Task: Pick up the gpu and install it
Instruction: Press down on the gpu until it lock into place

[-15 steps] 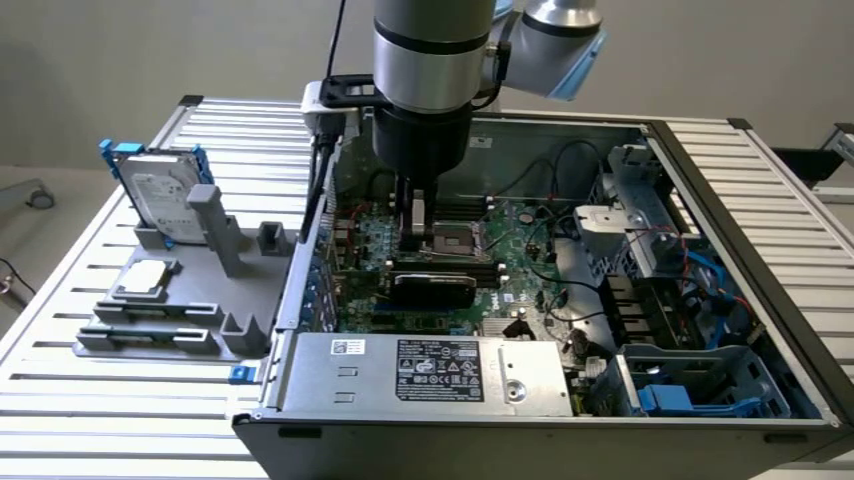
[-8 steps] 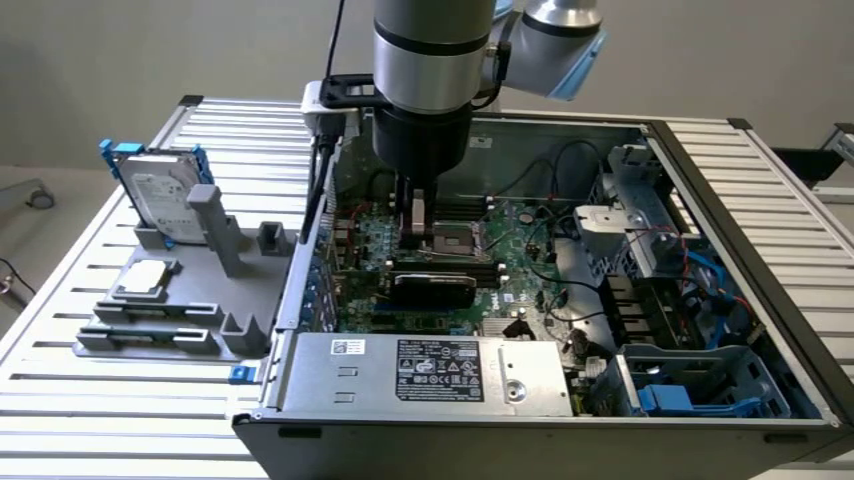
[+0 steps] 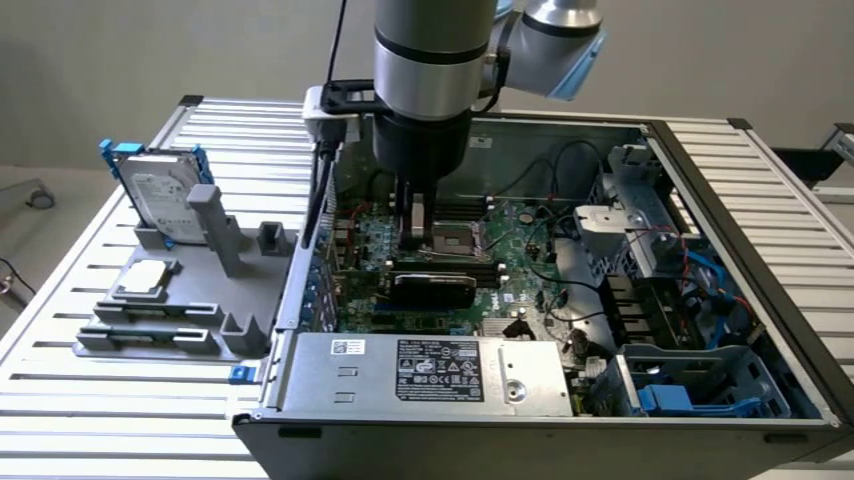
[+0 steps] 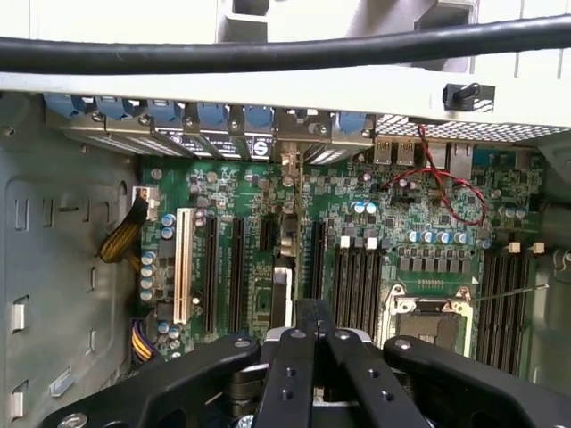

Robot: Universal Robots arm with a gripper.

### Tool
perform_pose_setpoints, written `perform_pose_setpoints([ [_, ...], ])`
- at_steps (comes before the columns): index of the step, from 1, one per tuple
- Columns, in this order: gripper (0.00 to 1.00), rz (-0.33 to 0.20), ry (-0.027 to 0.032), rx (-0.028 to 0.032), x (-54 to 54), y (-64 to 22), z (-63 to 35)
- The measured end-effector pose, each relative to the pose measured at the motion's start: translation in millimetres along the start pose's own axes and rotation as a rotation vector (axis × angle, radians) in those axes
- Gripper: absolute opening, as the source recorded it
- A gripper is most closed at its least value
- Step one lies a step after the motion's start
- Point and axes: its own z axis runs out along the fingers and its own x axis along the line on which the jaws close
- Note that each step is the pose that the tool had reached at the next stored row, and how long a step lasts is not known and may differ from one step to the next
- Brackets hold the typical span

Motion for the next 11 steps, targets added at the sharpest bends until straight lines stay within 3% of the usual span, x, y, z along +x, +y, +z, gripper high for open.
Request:
perform_pose_setpoints([
  [11,0.11,-0.022,0.0009,-0.0015,1.3,-0.9,20.1],
])
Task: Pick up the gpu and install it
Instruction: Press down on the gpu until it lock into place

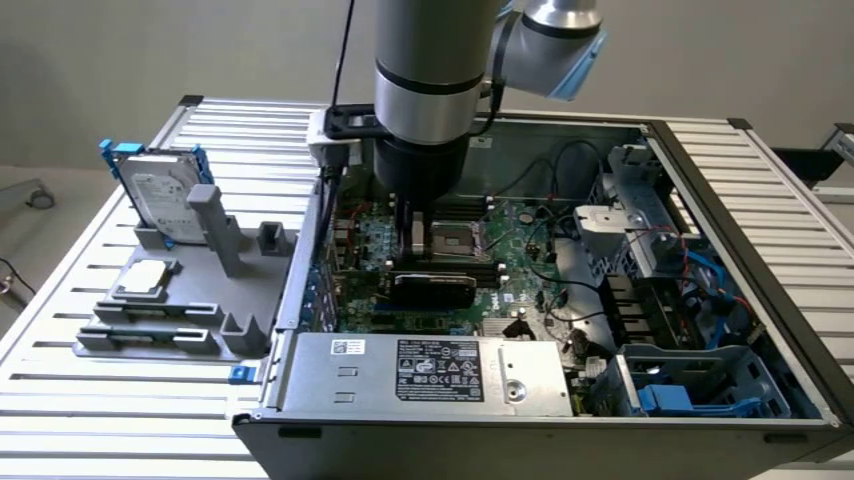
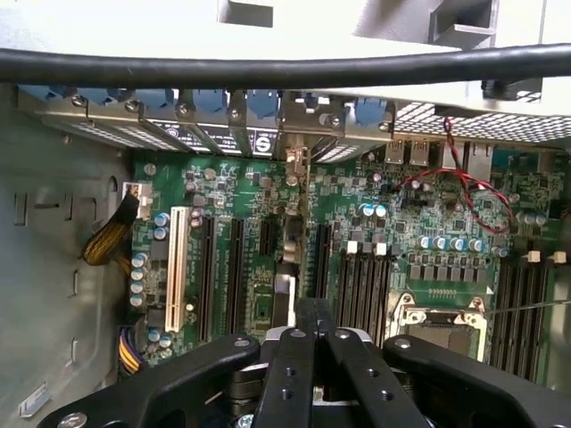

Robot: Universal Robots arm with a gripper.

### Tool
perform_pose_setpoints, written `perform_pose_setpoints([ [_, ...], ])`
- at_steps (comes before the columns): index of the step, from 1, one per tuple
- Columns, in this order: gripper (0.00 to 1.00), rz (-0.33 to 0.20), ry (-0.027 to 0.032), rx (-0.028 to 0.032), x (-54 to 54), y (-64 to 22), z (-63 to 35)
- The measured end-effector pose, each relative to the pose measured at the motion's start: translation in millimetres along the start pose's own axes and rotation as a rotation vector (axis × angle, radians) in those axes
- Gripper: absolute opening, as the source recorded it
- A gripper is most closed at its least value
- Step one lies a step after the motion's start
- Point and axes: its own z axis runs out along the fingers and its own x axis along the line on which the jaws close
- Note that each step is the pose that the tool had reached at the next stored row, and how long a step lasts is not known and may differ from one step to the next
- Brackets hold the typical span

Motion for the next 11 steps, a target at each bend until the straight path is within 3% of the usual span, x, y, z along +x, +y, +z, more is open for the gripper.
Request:
perform_pose_setpoints([
  [7,0.11,-0.007,0.0005,-0.0006,0.8,-0.6,12.5],
  [11,0.11,-0.008,0.0060,-0.0021,1.0,-0.7,14.4],
])
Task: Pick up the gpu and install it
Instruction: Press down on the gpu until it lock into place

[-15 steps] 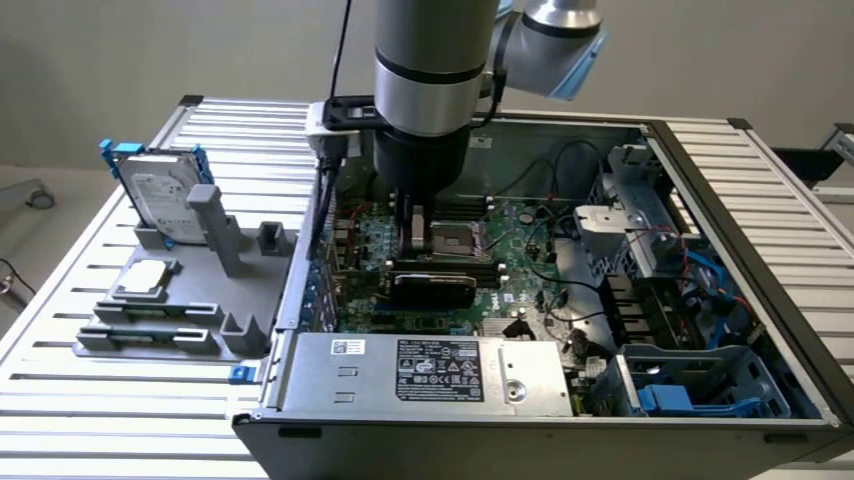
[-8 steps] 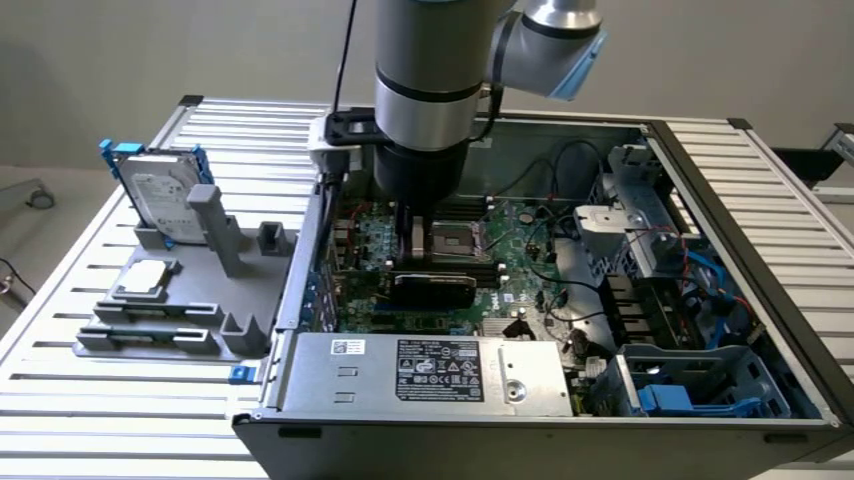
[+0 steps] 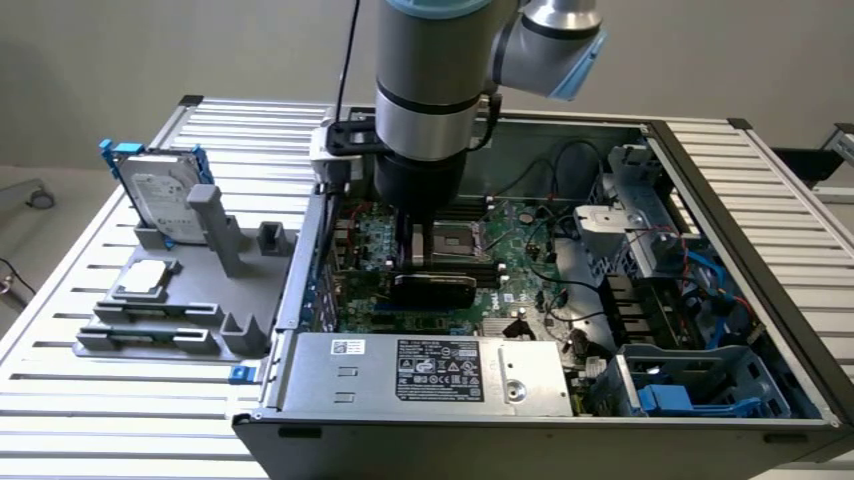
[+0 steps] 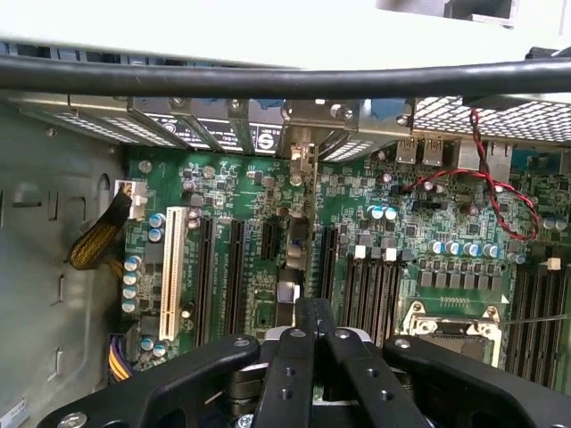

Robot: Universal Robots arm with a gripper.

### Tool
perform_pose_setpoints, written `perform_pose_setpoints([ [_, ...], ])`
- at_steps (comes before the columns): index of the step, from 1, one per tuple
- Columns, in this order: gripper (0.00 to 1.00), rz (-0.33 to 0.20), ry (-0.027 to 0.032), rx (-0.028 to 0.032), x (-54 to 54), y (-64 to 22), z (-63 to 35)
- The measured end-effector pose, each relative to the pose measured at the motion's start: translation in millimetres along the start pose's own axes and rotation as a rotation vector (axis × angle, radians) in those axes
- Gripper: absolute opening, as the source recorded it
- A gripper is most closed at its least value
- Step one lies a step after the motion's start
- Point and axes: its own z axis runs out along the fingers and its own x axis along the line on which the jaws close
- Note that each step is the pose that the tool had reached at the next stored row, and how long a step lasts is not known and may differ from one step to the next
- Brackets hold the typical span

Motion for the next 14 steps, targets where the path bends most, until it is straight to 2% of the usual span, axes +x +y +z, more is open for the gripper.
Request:
perform_pose_setpoints([
  [10,0.11,0.000,0.0021,-0.0007,-1.5,-0.5,5.5],
  [14,0.11,0.000,0.0058,-0.0017,-1.4,-0.4,6.7],
])
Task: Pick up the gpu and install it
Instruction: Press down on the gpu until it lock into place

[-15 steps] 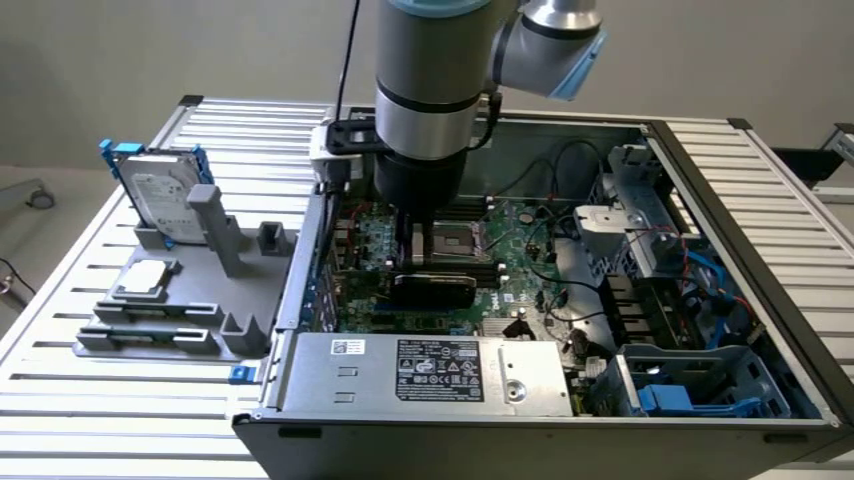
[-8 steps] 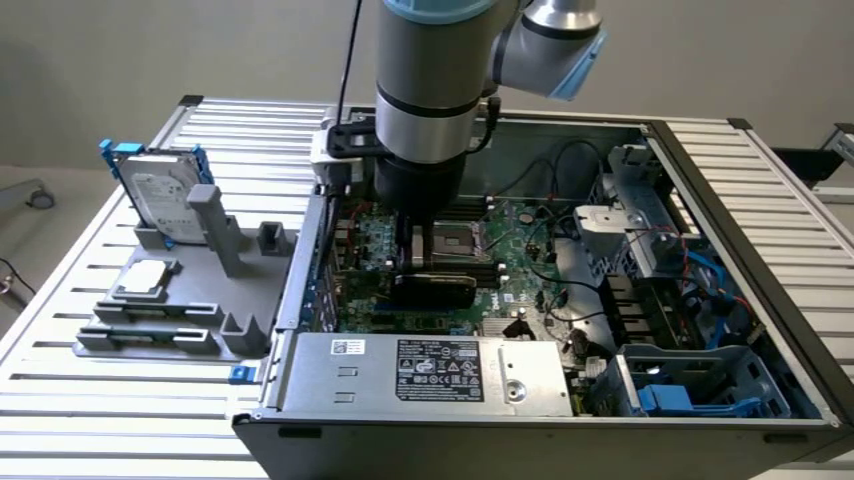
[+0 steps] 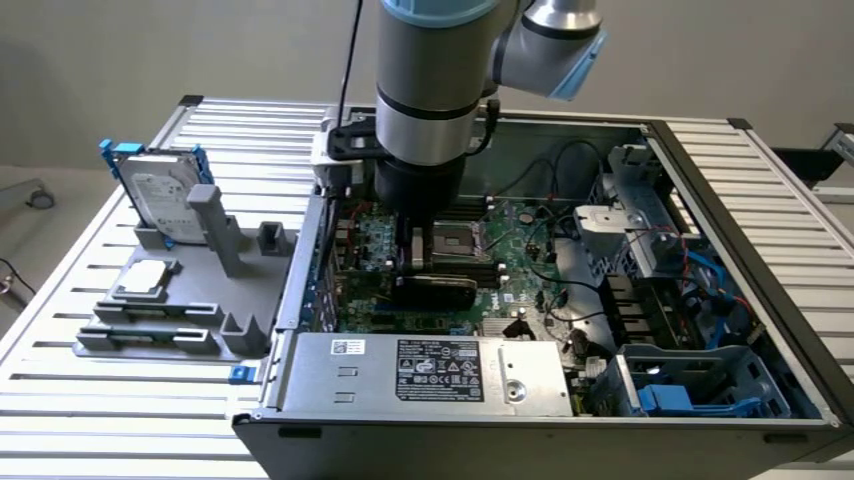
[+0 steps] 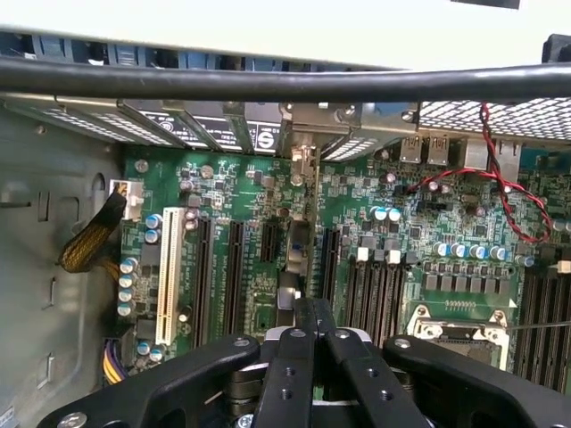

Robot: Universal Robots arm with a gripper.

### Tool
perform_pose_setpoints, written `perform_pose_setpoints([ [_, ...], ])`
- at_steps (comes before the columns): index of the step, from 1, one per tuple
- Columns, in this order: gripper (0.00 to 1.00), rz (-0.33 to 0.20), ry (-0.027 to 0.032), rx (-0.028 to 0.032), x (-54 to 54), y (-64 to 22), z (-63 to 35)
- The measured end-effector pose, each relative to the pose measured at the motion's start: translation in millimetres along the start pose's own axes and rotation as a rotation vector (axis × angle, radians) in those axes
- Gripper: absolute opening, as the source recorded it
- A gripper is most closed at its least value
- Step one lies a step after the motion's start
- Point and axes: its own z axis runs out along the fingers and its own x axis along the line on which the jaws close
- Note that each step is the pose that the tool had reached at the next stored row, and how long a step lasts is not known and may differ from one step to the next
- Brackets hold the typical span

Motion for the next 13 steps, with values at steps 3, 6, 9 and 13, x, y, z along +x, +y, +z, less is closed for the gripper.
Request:
perform_pose_setpoints([
  [3,0.11,0.000,0.0006,-0.0005,0.0,0.0,0.5],
  [6,0.11,0.000,-0.0021,-0.0001,-0.5,0.1,-2.7],
  [9,0.11,0.000,-0.0002,-0.0013,-0.9,1.0,-12.4],
  [13,0.11,0.000,-0.0004,-0.0057,-1.6,7.8,-15.6],
])
